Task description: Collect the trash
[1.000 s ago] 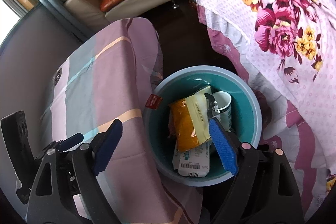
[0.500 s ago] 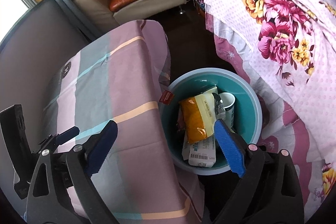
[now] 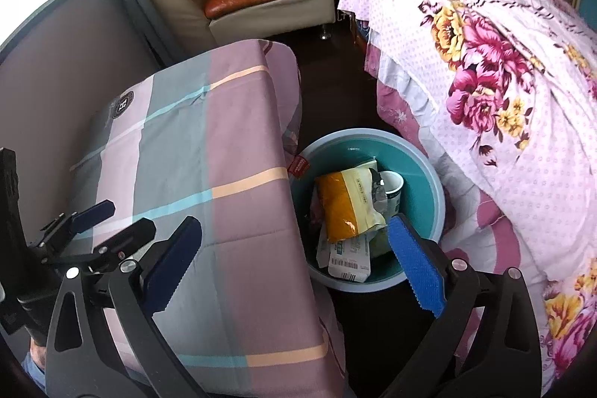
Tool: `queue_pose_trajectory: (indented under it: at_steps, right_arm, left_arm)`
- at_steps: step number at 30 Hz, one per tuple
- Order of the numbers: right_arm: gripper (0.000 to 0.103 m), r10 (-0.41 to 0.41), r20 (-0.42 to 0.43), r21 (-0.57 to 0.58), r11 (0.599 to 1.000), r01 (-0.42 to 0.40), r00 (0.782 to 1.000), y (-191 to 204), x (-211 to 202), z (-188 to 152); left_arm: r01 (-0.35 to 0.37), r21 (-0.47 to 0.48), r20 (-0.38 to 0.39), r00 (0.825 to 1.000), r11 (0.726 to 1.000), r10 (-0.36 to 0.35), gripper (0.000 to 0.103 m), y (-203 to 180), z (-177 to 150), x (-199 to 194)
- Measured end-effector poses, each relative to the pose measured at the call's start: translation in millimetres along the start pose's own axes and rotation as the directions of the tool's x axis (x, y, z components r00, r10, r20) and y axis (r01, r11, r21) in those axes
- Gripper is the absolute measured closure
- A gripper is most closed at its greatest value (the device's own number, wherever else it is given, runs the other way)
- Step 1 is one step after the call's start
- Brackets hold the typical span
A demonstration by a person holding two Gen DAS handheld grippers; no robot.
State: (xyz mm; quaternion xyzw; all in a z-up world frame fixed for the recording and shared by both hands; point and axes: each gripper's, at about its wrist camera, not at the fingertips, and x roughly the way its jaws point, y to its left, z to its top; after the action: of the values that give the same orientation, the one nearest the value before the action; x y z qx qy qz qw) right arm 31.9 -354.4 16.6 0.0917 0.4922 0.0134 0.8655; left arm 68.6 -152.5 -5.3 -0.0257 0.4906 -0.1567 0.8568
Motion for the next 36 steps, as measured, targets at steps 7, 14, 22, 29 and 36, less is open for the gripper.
queue_pose_trajectory:
  at_steps: [7,14,22,29,36]
  right_arm:
    - [0.007,-0.006,0.027,-0.026,1.000,0.006,1.000,6,-16,-10]
    - [0.007,0.003,0.042,-0.020,1.000,-0.003,0.999,5,-27,-17]
    - [0.007,0.002,0.049,-0.019,1.000,-0.001,0.999,1,-32,-24]
    - [0.007,-0.013,0.054,-0.009,1.000,0.014,0.998,-5,-29,-31]
    - [0.007,-0.020,0.044,-0.004,1.000,0.020,0.999,-8,-23,-33]
  left_arm:
    - [-0.012,-0.006,0.015,1.000,1.000,0.012,0.004,3,-6,-13]
    - [-0.017,-0.009,0.013,1.000,1.000,0.018,0.004,4,-11,-18]
    - [-0.019,-0.002,0.012,1.000,1.000,0.019,0.004,4,-12,-18]
    - [-0.028,-0.004,-0.002,1.000,1.000,0.028,0.004,8,-21,-13]
    - [-0.071,0.019,0.022,0.997,0.997,0.070,0.004,4,-22,-9]
